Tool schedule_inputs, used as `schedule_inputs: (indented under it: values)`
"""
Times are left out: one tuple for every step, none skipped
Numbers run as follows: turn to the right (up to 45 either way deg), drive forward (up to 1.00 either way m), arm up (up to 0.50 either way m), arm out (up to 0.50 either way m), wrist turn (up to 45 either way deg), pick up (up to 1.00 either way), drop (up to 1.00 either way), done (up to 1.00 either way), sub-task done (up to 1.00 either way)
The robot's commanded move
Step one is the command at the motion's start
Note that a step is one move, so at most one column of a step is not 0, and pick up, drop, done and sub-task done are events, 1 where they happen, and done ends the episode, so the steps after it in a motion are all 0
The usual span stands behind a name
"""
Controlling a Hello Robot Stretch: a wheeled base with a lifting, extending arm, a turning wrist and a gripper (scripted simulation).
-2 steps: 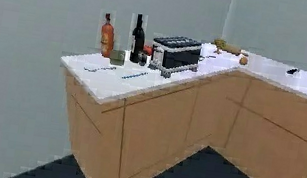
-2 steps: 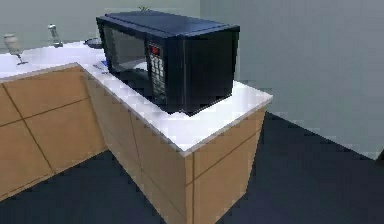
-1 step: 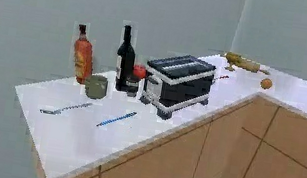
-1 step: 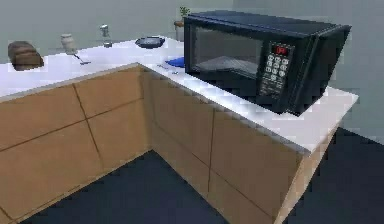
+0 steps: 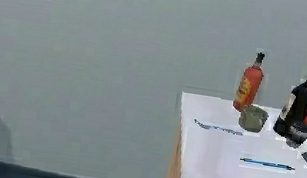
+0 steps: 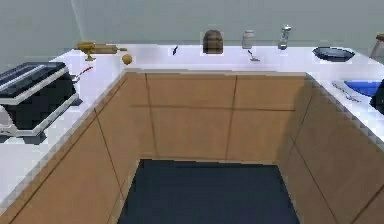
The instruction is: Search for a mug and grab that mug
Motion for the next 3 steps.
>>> schedule_inputs:
  values:
    - [-45.0, 0.0, 0.0, 0.0, 0.0, 0.0, 0.0, 0.0, 0.0]
    - [-15.0, 0.0, 0.0, 0.0, 0.0, 0.0, 0.0, 0.0, 0.0]
    - [39.0, 0.0, 0.0, 0.0, 0.0, 0.0, 0.0, 0.0, 0.0]
